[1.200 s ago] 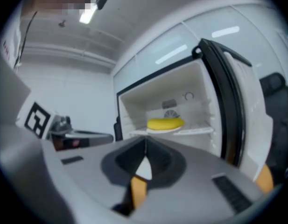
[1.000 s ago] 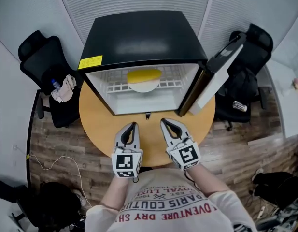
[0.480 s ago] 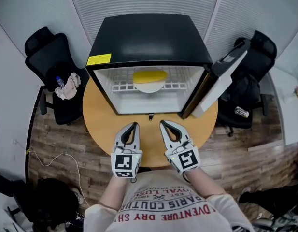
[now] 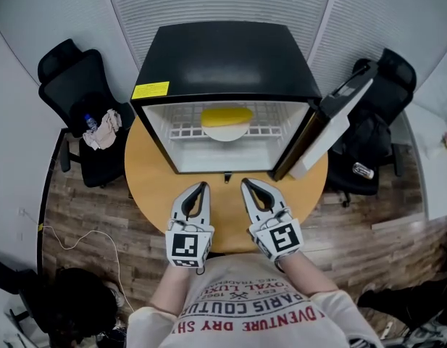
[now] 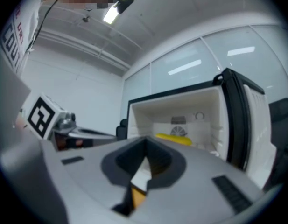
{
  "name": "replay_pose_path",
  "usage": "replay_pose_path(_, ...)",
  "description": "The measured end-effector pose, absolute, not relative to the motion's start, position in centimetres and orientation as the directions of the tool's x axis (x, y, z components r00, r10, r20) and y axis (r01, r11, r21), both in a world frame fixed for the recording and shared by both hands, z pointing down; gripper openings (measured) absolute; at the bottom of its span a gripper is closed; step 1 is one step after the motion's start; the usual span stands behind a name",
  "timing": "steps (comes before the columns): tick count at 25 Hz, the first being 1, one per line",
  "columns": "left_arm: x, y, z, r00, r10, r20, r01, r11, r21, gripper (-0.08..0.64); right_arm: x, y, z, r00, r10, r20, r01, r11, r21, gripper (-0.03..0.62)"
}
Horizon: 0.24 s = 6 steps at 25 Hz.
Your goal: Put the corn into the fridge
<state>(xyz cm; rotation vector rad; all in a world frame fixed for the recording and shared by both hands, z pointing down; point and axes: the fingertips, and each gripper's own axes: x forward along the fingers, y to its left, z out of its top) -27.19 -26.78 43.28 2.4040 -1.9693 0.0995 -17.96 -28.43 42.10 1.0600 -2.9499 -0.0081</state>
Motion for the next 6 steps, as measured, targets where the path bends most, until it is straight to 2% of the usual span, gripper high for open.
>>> replay_pose_path(6, -26.56, -27.21, 42.22, 0.232, -0.972, 0.025, -0.973, -0.232, -0.005, 0.032, -18.16, -29.10, 42.00, -0.768, -0.640, 0.006, -0.639, 0.768, 0.035, 0.029)
